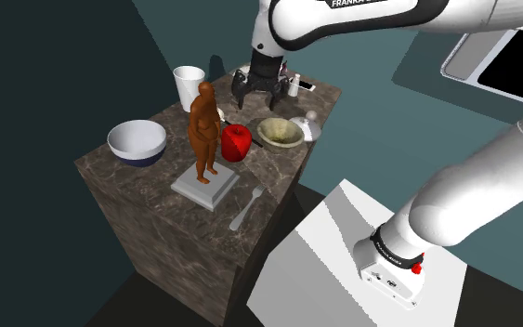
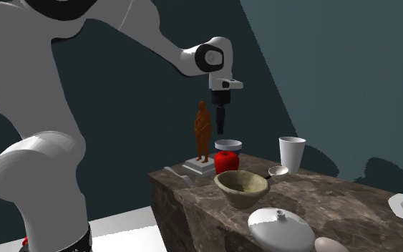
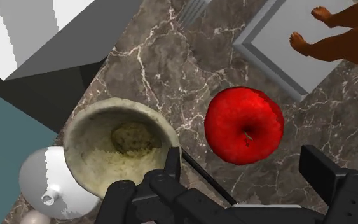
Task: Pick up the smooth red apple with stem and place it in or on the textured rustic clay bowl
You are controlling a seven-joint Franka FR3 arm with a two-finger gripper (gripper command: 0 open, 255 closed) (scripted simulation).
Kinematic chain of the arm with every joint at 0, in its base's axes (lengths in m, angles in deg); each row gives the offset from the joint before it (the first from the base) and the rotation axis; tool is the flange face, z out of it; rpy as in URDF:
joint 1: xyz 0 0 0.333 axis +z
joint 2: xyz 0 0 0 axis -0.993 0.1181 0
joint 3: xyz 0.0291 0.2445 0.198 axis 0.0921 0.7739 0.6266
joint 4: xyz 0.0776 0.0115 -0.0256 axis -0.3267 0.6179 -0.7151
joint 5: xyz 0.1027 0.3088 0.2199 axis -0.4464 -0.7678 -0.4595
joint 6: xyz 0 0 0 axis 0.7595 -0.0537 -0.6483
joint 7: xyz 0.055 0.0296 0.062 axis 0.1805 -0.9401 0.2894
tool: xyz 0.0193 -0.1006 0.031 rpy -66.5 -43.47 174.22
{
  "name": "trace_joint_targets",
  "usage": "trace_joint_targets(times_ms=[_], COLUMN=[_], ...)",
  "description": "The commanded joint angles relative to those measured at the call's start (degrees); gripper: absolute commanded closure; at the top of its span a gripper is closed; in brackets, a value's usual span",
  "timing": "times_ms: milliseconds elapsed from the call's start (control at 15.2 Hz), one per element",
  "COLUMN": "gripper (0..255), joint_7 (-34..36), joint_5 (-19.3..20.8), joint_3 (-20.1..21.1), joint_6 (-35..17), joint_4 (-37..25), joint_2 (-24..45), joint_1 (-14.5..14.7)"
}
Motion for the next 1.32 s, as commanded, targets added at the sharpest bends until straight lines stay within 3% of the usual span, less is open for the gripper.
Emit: trace_joint_targets(times_ms=[0, 198, 726, 1188, 1254], gripper=[0, 0, 0, 0, 255], joint_7=[4.4, 9.3, 9.7, 9.7, 9.7], joint_5=[0.3, 0.7, 1.2, 1.2, 1.2], joint_3=[0.6, 0.9, 1.0, 1.0, 1.0], joint_6=[-1.5, -2.7, -8.3, -8.3, -8.3], joint_4=[-2.5, -6.1, -2.6, -2.6, -2.6], joint_2=[4.9, 10.7, 12.9, 12.9, 12.9], joint_1=[-0.1, 0.0, 0.3, 0.3, 0.3])
